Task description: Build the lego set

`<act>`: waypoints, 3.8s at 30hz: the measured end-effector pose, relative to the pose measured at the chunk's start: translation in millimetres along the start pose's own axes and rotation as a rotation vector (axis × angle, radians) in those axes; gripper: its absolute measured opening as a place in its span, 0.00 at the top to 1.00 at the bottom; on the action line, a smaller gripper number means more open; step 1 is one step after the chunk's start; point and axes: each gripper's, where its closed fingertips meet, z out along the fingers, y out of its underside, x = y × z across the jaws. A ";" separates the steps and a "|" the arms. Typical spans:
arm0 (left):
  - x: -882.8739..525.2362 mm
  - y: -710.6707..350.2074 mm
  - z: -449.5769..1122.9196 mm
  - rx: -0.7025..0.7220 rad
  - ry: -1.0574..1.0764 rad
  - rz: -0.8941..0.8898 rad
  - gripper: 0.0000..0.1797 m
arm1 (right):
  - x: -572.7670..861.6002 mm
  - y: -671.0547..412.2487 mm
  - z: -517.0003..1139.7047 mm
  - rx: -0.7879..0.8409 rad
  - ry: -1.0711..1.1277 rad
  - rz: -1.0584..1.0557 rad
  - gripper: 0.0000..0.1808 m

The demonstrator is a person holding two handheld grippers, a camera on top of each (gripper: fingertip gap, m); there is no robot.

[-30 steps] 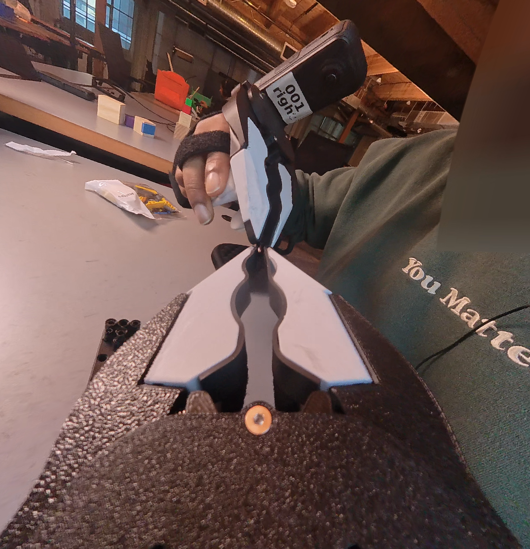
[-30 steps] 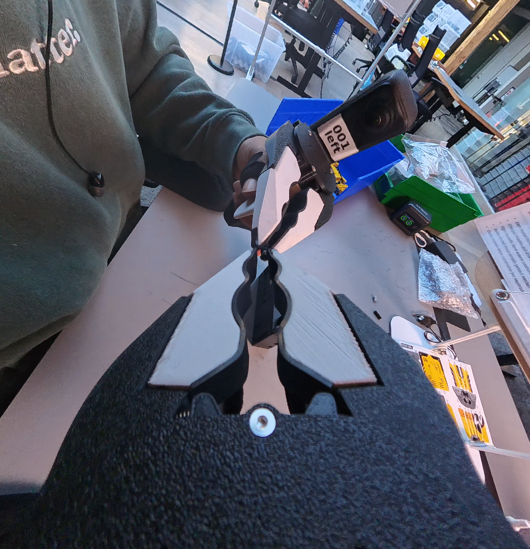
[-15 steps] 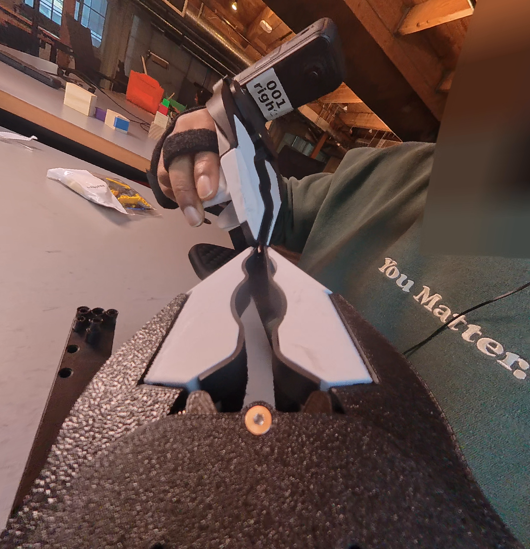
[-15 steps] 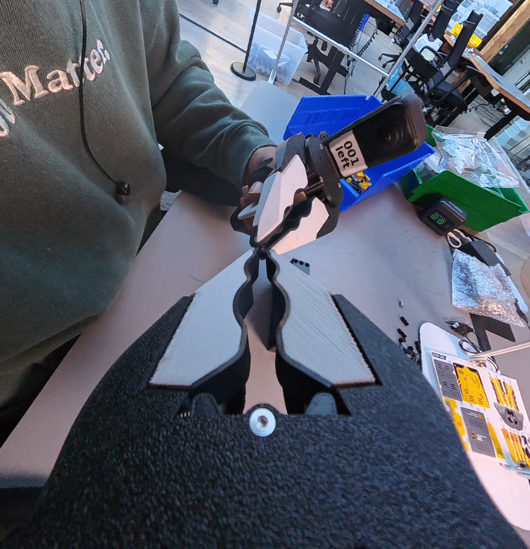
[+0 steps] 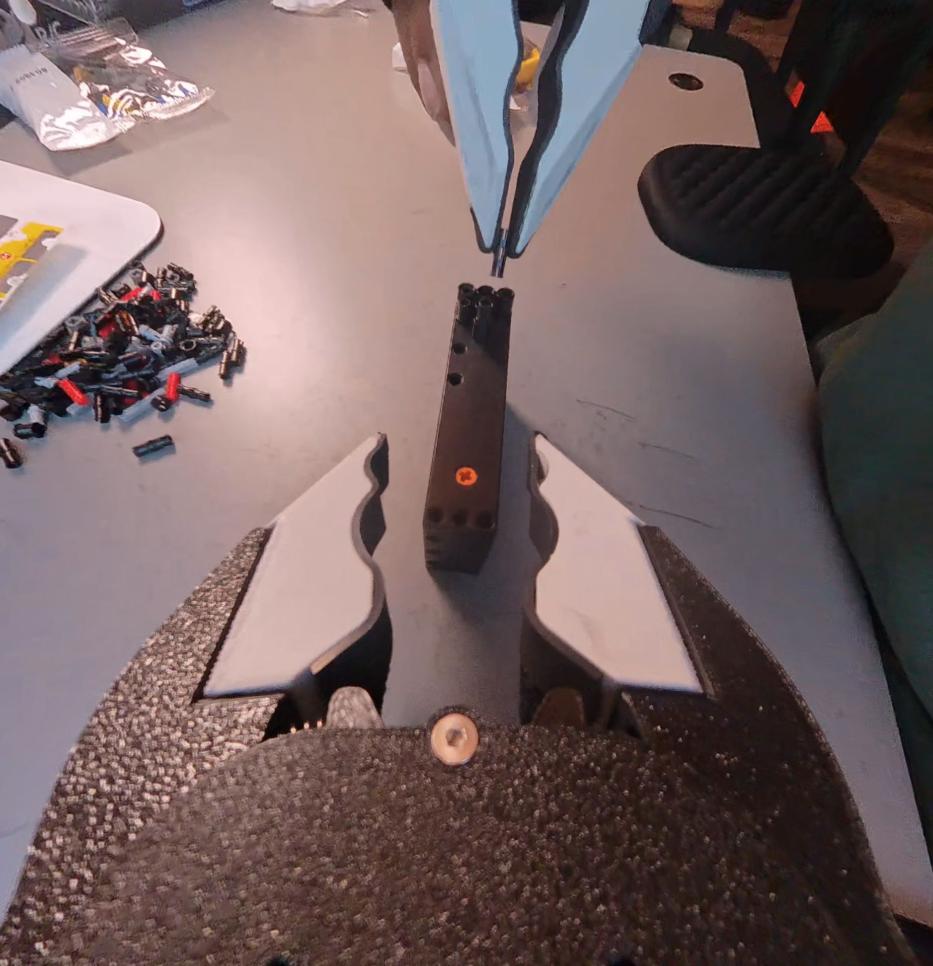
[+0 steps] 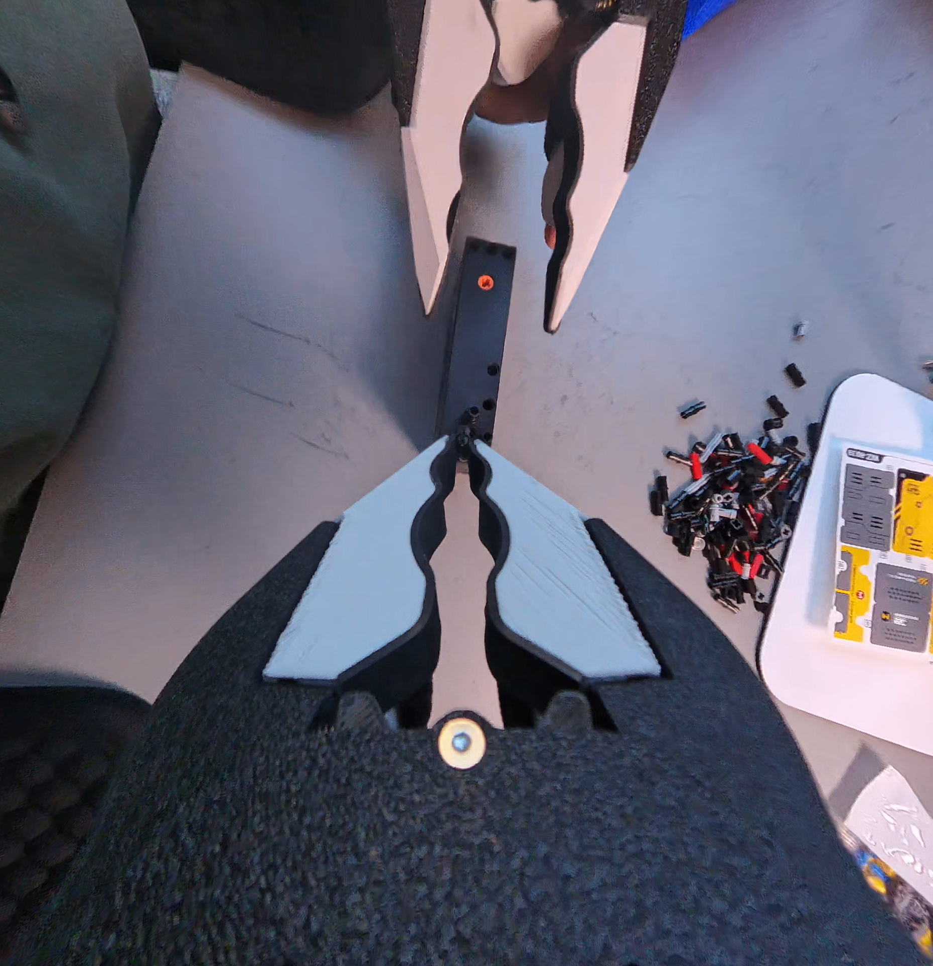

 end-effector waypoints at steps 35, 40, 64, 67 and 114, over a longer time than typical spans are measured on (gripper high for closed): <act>2.9 14.6 5.3 -0.036 -0.020 0.041 0.85 | 5.0 7.3 12.9 -0.631 -0.257 -0.224 0.99; 3.2 14.5 5.4 -0.036 -0.019 0.042 0.85 | 4.7 7.7 12.4 -0.674 -0.268 -0.246 0.99; 3.8 14.2 5.9 -0.033 -0.029 0.041 0.85 | 2.9 10.7 18.7 -0.584 -0.258 -0.172 0.99; 4.0 14.3 6.0 -0.033 -0.031 0.044 0.85 | 2.6 10.4 18.8 -0.552 -0.255 -0.155 0.99; -29.5 -13.5 49.6 -0.032 -0.082 0.010 0.85 | 43.9 39.6 -18.0 0.541 0.159 0.317 1.00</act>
